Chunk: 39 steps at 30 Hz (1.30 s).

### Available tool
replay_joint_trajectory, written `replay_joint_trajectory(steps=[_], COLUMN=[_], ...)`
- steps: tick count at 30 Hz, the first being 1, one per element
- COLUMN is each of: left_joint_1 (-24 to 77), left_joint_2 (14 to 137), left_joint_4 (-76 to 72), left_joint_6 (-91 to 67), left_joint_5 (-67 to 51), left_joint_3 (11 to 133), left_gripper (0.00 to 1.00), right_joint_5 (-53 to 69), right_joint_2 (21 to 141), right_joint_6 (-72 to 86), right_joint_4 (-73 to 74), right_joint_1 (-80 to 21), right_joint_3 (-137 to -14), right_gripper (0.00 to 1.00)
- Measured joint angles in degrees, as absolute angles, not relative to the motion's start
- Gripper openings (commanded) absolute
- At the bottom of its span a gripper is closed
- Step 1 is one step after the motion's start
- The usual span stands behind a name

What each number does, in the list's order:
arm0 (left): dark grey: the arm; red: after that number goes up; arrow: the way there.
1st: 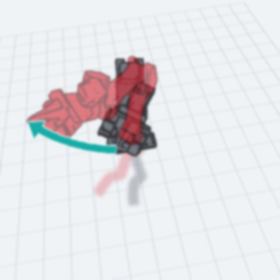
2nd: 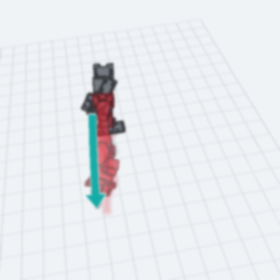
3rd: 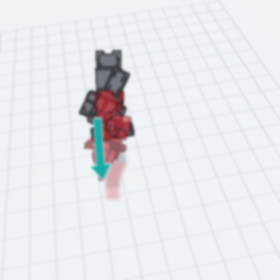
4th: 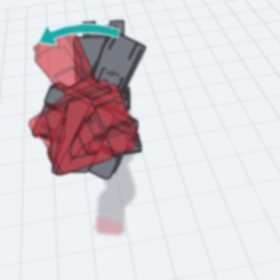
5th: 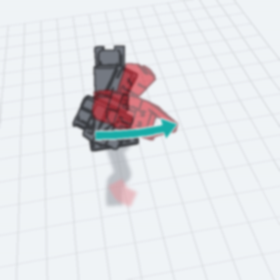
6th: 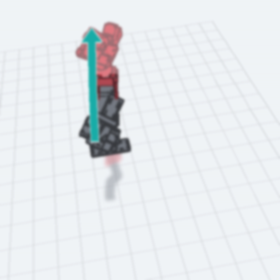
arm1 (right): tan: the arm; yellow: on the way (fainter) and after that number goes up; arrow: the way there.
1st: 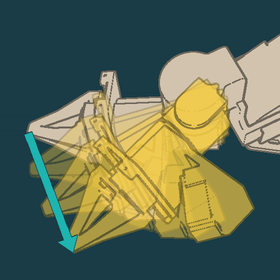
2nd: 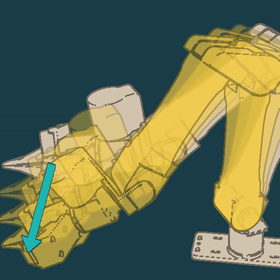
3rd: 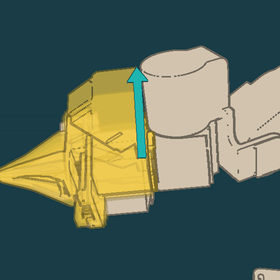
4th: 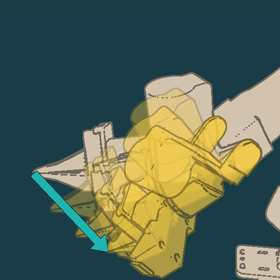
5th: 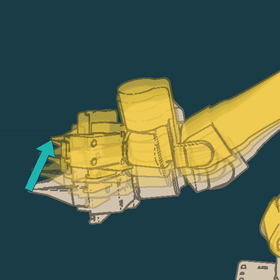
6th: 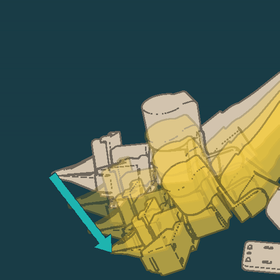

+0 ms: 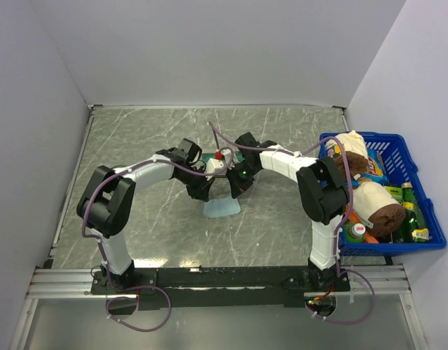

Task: Organize the sunglasses
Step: Pick up the folded cleaning cloth from the center of the board, then place the folded cleaning cloth at the center of the board.

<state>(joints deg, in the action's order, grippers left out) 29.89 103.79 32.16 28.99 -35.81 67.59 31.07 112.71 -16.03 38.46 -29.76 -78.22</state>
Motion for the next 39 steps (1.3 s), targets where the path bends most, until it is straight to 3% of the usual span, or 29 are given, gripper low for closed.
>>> replay_joint_trajectory(steps=[39], left_joint_1=[28.5], left_joint_2=[109.5], left_joint_4=[23.3], left_joint_6=[21.9], left_joint_5=[-21.2], left_joint_3=[75.8], left_gripper=[0.01], right_joint_5=[17.0], right_joint_2=[113.9], right_joint_6=[-14.3], right_joint_4=[30.9], right_joint_1=[-28.9], right_joint_3=[-84.6], right_gripper=[0.00])
